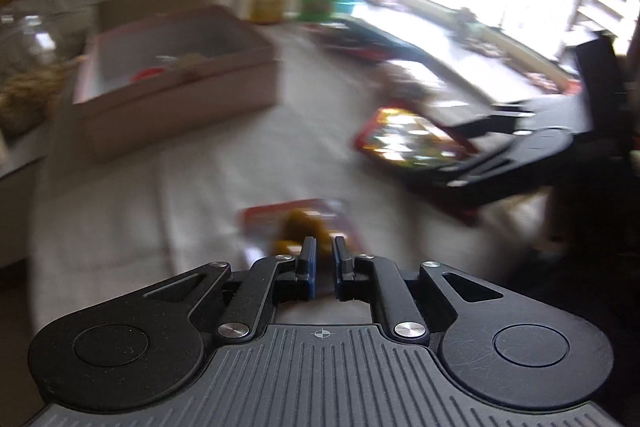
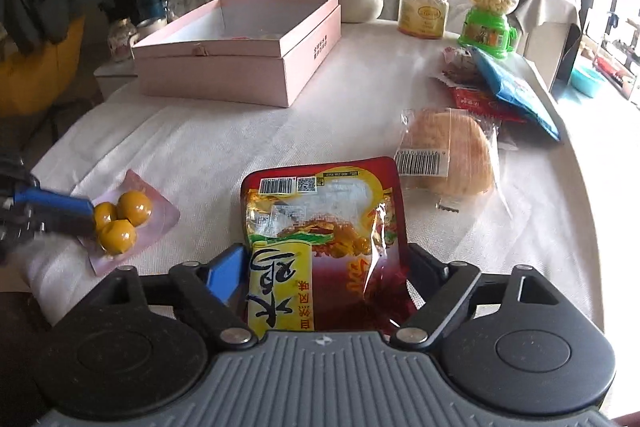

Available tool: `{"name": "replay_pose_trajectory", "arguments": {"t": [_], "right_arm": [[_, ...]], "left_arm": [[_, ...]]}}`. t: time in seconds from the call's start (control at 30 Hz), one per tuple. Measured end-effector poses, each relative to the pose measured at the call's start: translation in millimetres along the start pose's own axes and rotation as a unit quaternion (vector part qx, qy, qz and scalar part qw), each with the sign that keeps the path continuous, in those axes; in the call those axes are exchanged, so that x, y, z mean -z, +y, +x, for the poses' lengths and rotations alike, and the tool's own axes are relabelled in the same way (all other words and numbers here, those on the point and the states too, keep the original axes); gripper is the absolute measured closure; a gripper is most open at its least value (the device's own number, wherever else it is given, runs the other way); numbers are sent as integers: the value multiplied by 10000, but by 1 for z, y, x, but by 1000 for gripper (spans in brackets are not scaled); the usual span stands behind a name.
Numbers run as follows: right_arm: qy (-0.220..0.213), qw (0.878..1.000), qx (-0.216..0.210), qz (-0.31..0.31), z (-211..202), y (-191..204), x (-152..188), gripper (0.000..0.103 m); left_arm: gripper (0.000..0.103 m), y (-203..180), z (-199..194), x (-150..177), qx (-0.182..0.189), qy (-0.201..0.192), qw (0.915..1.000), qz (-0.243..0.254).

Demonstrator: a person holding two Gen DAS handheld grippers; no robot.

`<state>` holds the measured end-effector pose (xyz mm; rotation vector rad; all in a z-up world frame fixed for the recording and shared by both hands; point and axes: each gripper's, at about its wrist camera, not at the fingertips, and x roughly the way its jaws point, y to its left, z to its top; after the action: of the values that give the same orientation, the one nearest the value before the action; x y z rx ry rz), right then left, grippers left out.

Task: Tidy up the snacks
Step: 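Carry the snack pouch and yolk tray toward the pink box with both tools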

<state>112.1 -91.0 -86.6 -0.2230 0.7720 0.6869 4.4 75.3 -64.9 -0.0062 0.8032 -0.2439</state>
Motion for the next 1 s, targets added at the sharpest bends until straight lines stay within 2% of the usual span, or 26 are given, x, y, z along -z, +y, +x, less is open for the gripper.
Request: {"name": "replay_pose_trajectory", "arguments": {"t": [0.07, 0.1, 0.2, 0.27, 0.47, 0.7, 0.77, 0.93, 1.0], "right_arm": [[-72, 10000, 1, -36, 2, 2, 2, 14], [-113, 9999, 23, -80, 2, 4, 4, 13], [-260, 9995, 81, -132, 0, 5, 11, 12], [-323, 9994, 60, -115, -2, 3, 13, 12], [-532, 9985, 54, -119, -5, 2, 18, 11], [-623, 9980, 38, -118, -7, 3, 23, 11], [-624, 9980, 39, -118, -7, 3, 23, 10], [-624, 9980, 43, -118, -7, 3, 23, 10], [-624, 9980, 41, -117, -7, 3, 23, 10]], "left_arm": [[89, -5, 1, -2, 238, 51, 9995, 226], [88, -12, 2, -3, 184, 85, 9991, 370], [88, -21, 10, -4, -312, 135, 9970, 699], [85, -23, 17, -6, -466, 75, 9962, 734], [83, -4, 36, -23, -723, -200, 9972, -10], [85, 44, 12, -31, -423, -409, 9936, -960], [84, 54, 12, -33, -362, -420, 9927, -1071], [84, 48, 34, -37, -355, -81, 9977, -564], [84, 42, 37, -37, -392, -160, 9986, -313]]}}
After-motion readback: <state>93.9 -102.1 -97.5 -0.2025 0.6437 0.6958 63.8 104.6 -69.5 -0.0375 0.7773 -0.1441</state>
